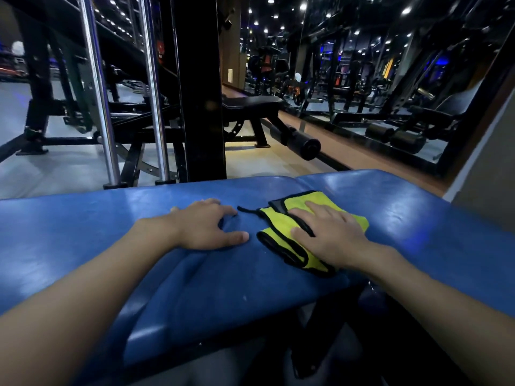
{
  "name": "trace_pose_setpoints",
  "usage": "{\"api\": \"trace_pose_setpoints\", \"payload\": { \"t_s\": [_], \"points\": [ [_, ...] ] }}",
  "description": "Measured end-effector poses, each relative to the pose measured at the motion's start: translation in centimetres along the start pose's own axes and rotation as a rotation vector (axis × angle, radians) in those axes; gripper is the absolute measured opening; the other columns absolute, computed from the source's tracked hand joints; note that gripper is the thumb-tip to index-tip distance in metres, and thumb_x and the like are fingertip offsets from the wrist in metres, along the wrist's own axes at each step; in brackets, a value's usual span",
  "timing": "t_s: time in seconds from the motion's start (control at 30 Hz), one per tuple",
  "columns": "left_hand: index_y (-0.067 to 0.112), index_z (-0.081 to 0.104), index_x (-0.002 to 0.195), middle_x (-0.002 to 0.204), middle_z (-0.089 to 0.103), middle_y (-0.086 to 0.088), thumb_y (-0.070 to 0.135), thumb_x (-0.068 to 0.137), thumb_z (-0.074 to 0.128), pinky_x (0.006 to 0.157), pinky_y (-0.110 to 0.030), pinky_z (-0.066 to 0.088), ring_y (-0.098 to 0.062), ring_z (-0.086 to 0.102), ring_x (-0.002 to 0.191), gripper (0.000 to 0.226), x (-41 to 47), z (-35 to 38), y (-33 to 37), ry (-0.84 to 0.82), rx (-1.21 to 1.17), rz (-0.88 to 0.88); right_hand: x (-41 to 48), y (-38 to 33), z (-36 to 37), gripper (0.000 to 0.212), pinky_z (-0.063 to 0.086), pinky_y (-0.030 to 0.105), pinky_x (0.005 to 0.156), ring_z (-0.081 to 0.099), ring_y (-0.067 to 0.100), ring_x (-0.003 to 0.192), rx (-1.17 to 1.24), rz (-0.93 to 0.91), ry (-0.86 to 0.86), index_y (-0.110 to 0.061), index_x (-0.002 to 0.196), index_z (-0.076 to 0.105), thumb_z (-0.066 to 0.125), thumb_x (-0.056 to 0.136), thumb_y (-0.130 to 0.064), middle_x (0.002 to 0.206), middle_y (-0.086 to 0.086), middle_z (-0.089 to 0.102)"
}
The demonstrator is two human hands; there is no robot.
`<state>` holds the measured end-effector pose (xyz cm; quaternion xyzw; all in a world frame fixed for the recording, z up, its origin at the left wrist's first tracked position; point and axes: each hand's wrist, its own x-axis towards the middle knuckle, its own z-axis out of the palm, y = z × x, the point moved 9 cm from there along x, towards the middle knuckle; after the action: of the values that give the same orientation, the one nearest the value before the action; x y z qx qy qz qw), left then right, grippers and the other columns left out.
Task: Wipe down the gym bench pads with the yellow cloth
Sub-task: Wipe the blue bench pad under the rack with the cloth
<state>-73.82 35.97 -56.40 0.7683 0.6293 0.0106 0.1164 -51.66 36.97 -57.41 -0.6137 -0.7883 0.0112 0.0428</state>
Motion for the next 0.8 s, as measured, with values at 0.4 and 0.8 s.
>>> {"api": "trace_pose_setpoints", "payload": {
  "t_s": [0.4, 0.8],
  "points": [
    [0.043, 0.029, 0.153, 0.164, 0.022, 0.007, 0.077, 0.087, 0.041, 0.121, -0.051, 0.015, -0.014, 0.019, 0.151, 0.075, -3.7, 1.8, -1.1, 0.051, 0.002, 0.031, -3.3, 5.4, -3.1, 0.075, 0.026, 0.041, 0.117, 0.029, 0.023, 0.146, 0.402, 0.248, 0.056, -0.03, 0.157, 0.021, 0.057, 0.094, -0.051, 0.161, -0.001, 0.029],
    [0.039, 0.027, 0.153, 0.164, 0.02, 0.005, 0.069, 0.093, 0.043, 0.12, -0.055, 0.012, -0.016, 0.016, 0.151, 0.069, -3.8, 1.9, -0.2, 0.046, -0.004, -0.01, -2.1, 7.5, -4.4, 0.043, 0.049, 0.028, 0.073, 0.063, 0.023, 0.099, 0.718, 0.345, 0.214, -0.009, 0.108, 0.067, 0.088, 0.072, -0.02, 0.109, 0.006, 0.069]
  ]
}}
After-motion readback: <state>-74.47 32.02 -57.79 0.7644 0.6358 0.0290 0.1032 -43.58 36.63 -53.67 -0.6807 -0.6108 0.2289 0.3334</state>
